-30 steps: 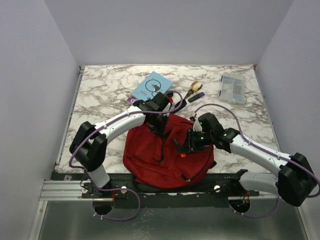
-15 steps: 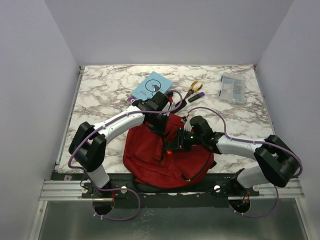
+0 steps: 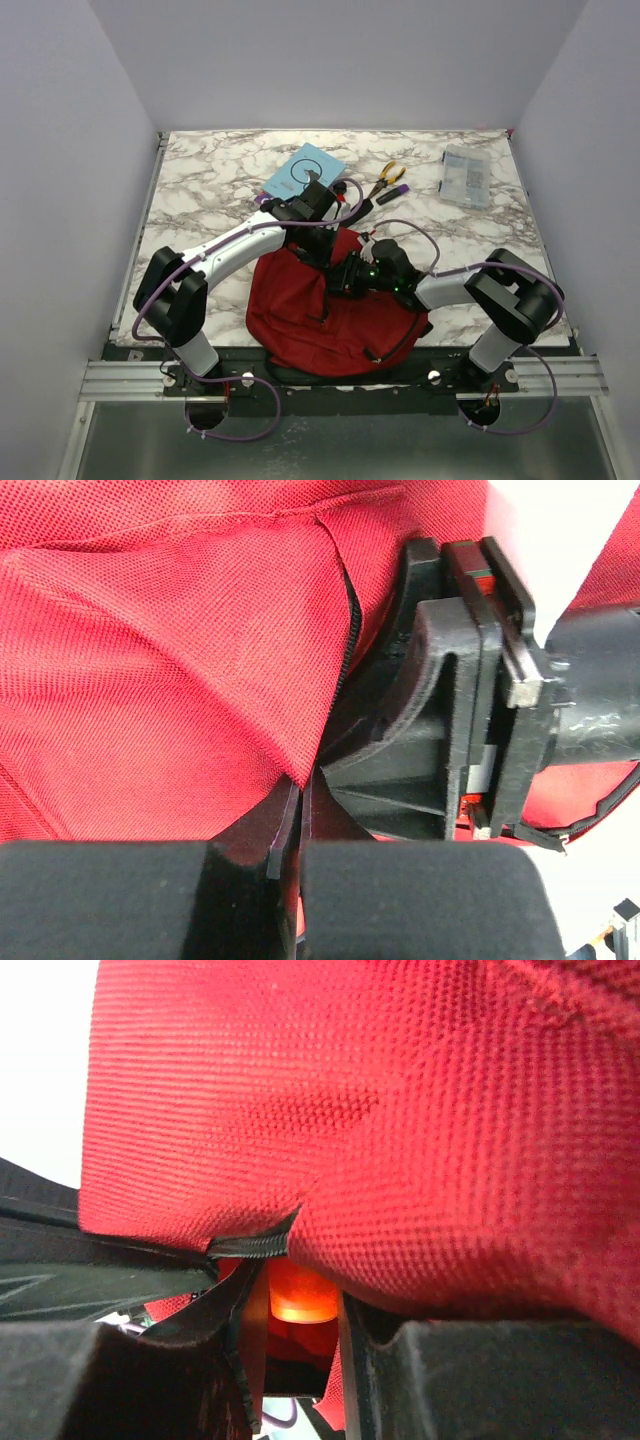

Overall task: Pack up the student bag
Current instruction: Place the stationery in the student bag.

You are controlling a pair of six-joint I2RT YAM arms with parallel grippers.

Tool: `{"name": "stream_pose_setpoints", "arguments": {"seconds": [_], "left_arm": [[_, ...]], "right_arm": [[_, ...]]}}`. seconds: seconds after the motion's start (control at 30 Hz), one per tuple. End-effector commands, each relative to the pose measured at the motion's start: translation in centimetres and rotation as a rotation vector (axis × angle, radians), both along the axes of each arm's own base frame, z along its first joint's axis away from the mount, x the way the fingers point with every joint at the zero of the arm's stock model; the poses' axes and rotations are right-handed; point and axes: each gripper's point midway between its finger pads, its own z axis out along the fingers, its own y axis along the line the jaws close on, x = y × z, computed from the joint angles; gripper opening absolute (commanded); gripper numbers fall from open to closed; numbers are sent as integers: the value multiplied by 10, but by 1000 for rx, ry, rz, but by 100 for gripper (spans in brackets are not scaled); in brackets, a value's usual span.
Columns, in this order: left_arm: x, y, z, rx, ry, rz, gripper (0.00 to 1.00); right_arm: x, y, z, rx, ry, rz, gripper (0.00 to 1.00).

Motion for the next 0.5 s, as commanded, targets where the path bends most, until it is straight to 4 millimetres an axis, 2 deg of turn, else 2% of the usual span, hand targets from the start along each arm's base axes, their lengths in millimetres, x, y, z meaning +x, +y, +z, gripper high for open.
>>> {"name": "stream_pose_setpoints", "arguments": {"seconds": [0.0, 0.03, 0.1, 0.27, 0.47], "left_arm": [[0, -9, 20, -72, -25, -16, 0], [1, -8, 20, -69, -27, -12, 0], [3, -8, 21, -73, -25, -8, 0], [6, -5, 21, -76, -24, 4, 0], [9, -1, 21, -56, -44, 13, 0]], "right_arm": [[-5, 9, 12, 82, -14, 29, 30], [-9, 7, 11, 77, -14, 36, 36], [-12, 2, 5, 16, -27, 60, 42], [-14, -9, 0, -91, -31, 61, 51], [-14, -21, 4, -143, -37, 31, 49]]}}
